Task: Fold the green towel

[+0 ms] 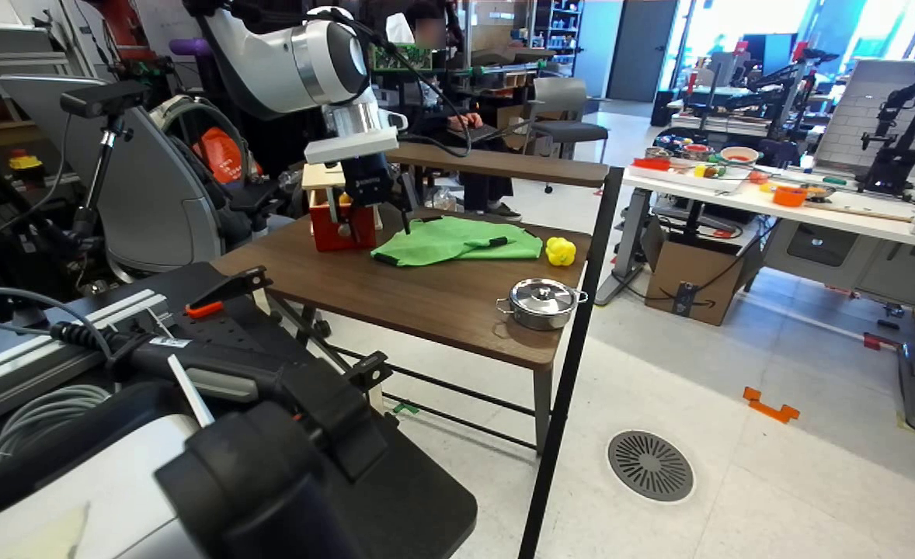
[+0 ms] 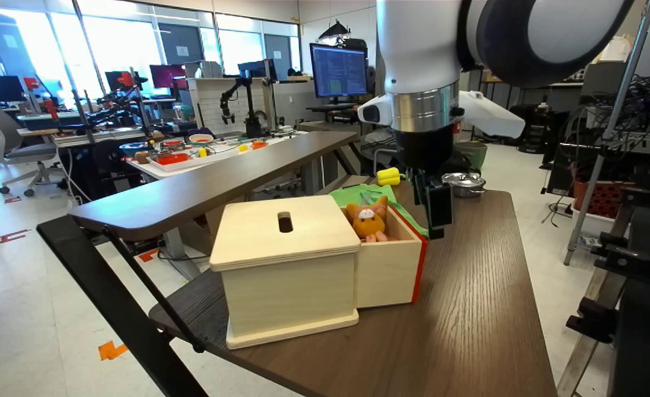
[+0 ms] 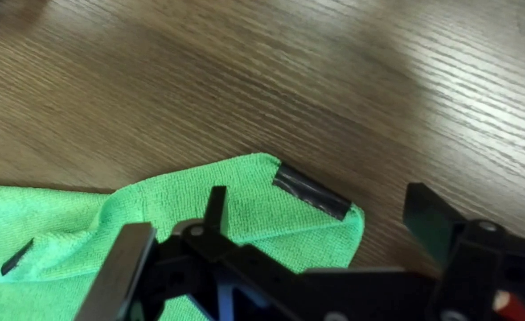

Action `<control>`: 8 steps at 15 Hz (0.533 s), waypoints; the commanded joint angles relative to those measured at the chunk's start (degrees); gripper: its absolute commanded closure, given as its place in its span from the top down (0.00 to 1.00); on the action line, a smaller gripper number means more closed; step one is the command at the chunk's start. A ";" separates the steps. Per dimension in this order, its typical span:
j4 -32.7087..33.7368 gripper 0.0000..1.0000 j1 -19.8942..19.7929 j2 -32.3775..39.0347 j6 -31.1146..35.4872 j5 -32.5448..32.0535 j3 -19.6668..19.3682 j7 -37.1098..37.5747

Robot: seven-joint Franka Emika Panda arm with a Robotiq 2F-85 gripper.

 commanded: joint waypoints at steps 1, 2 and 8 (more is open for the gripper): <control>-3.13 1.00 -2.21 -1.49 4.03 2.60 1.10 -1.99; -3.90 1.00 -3.07 -1.66 5.00 3.29 1.56 -3.11; -5.50 1.00 -6.84 -1.29 5.01 6.73 3.87 -11.93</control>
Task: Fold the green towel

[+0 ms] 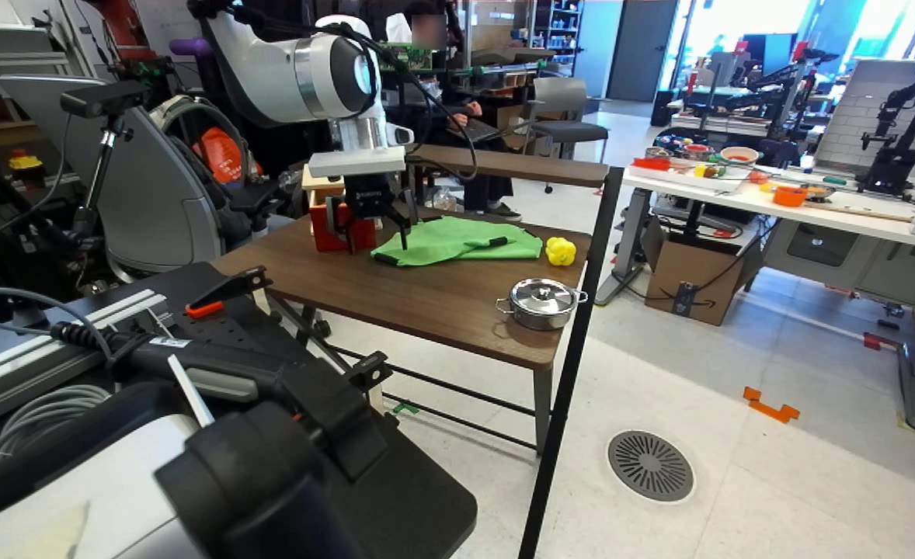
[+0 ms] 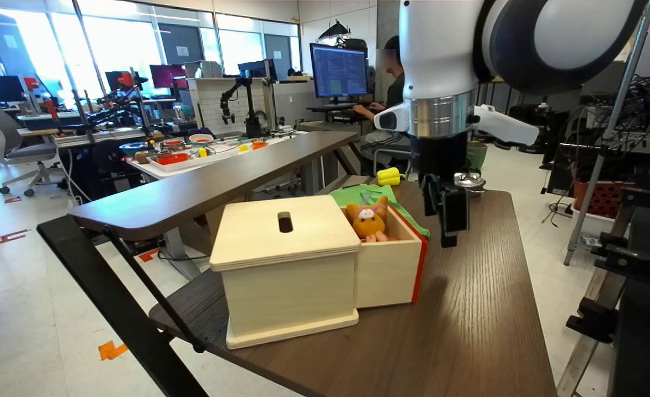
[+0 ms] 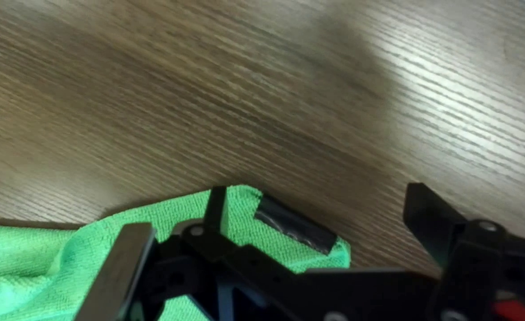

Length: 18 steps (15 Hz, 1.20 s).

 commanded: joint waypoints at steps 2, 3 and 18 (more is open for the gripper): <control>-0.52 1.00 -2.08 -0.28 -2.05 1.13 1.56 -7.94; -0.13 1.00 -1.89 -0.04 -2.66 0.73 1.37 -8.96; 2.85 1.00 -1.16 2.41 -3.53 -2.28 2.21 -18.51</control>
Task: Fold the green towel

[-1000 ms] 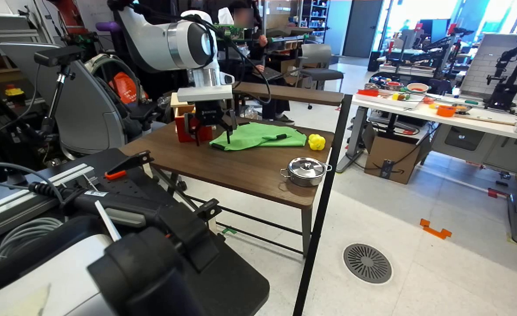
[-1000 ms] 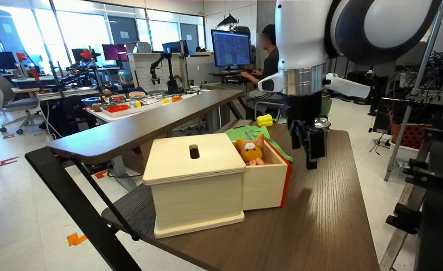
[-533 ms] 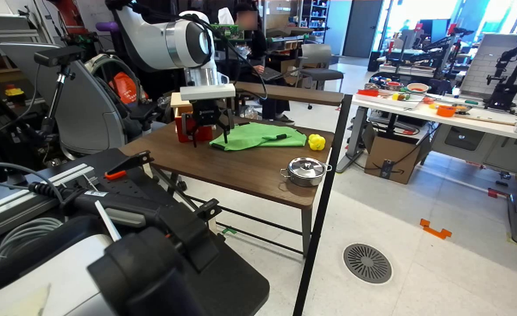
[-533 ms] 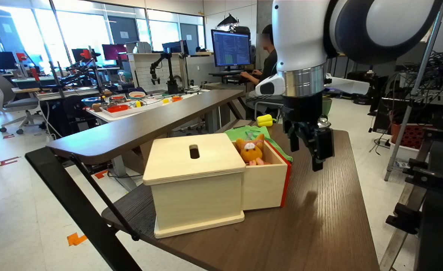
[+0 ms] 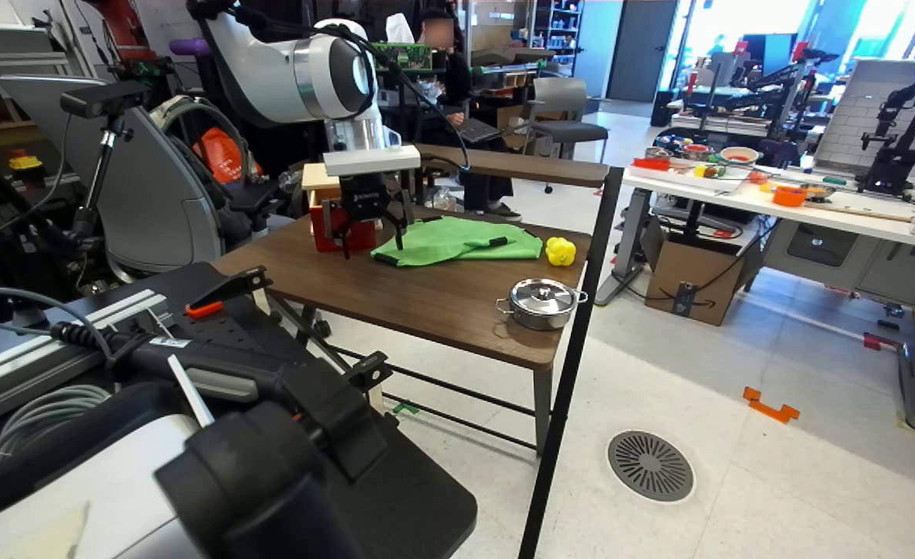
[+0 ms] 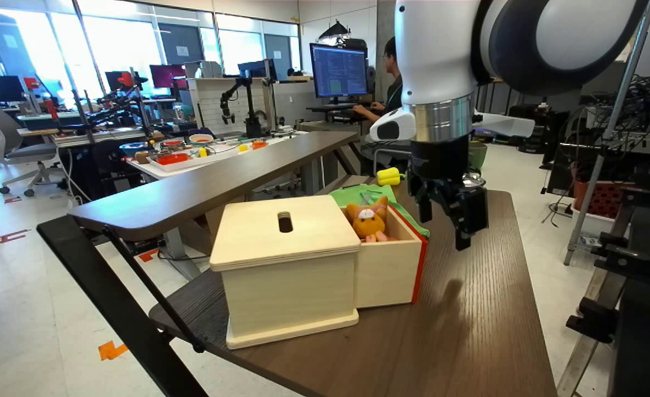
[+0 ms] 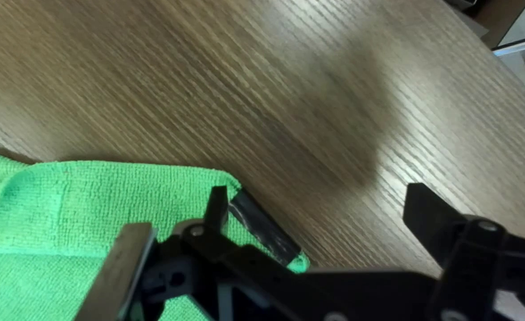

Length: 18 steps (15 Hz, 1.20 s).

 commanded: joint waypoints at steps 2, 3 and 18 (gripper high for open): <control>2.58 1.00 -0.22 2.51 -0.70 -0.62 0.42 -1.71; 2.86 1.00 -0.14 2.91 -0.77 -0.67 0.34 -1.71; 5.64 0.00 0.05 4.95 -2.18 -1.31 -0.25 -1.88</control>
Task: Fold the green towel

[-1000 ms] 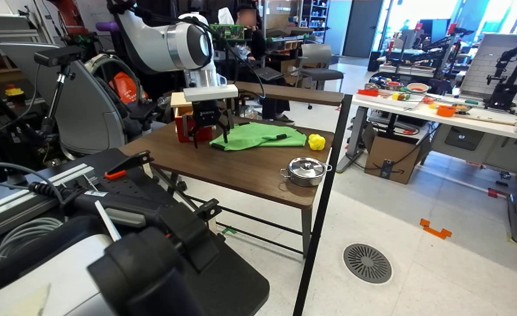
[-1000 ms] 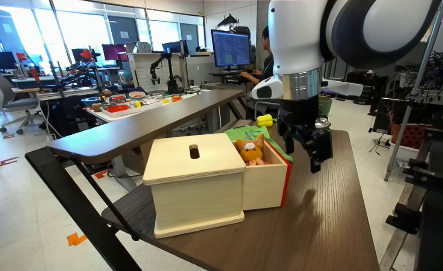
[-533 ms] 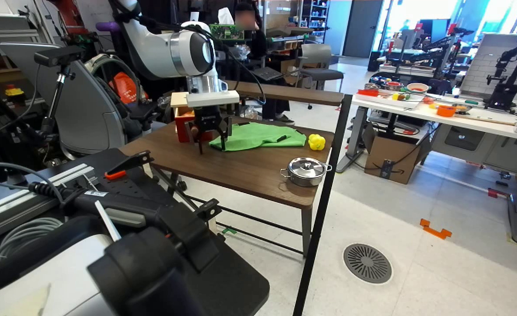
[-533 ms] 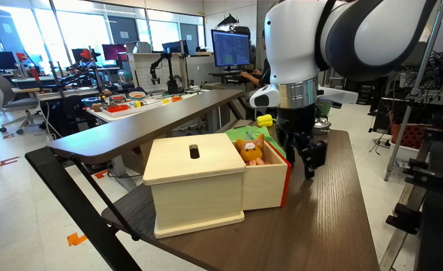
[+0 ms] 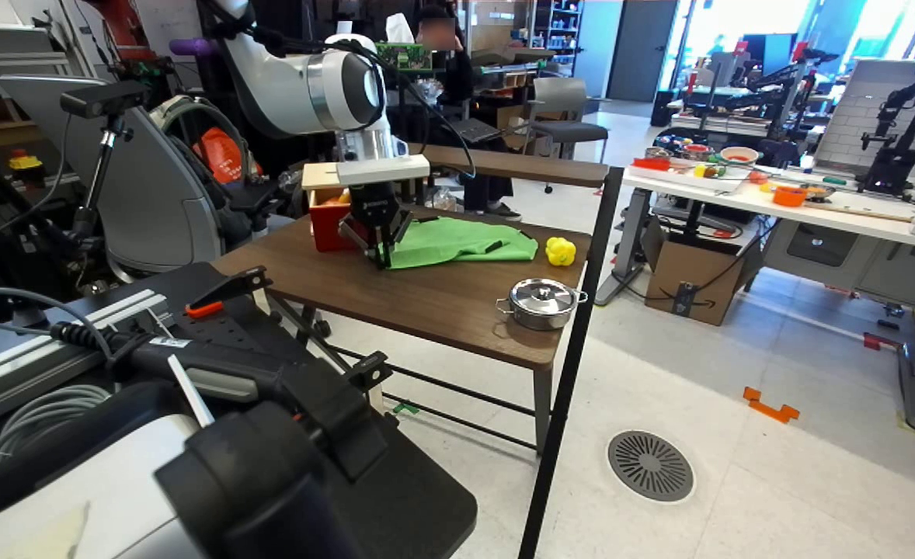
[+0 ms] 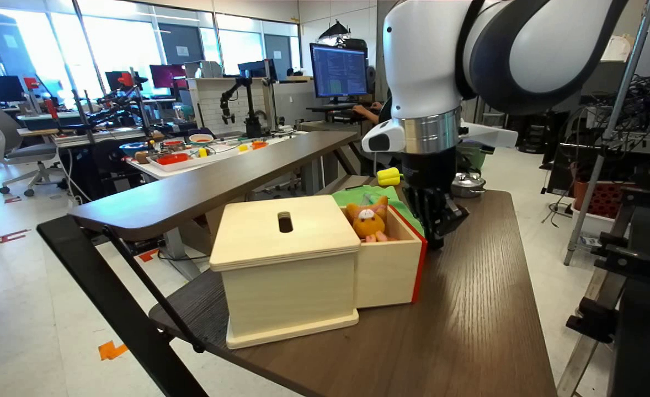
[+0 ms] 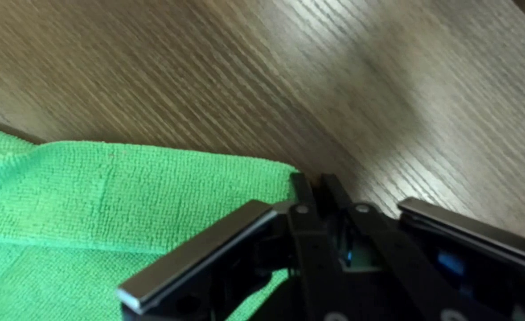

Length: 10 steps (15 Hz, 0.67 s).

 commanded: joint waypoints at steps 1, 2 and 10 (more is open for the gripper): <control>1.20 0.00 0.09 0.96 -1.45 -0.65 0.06 -0.60; 1.16 0.00 0.12 0.91 -1.50 -0.68 0.02 -0.53; -1.19 0.01 -1.44 -0.96 -1.34 0.96 3.69 -5.61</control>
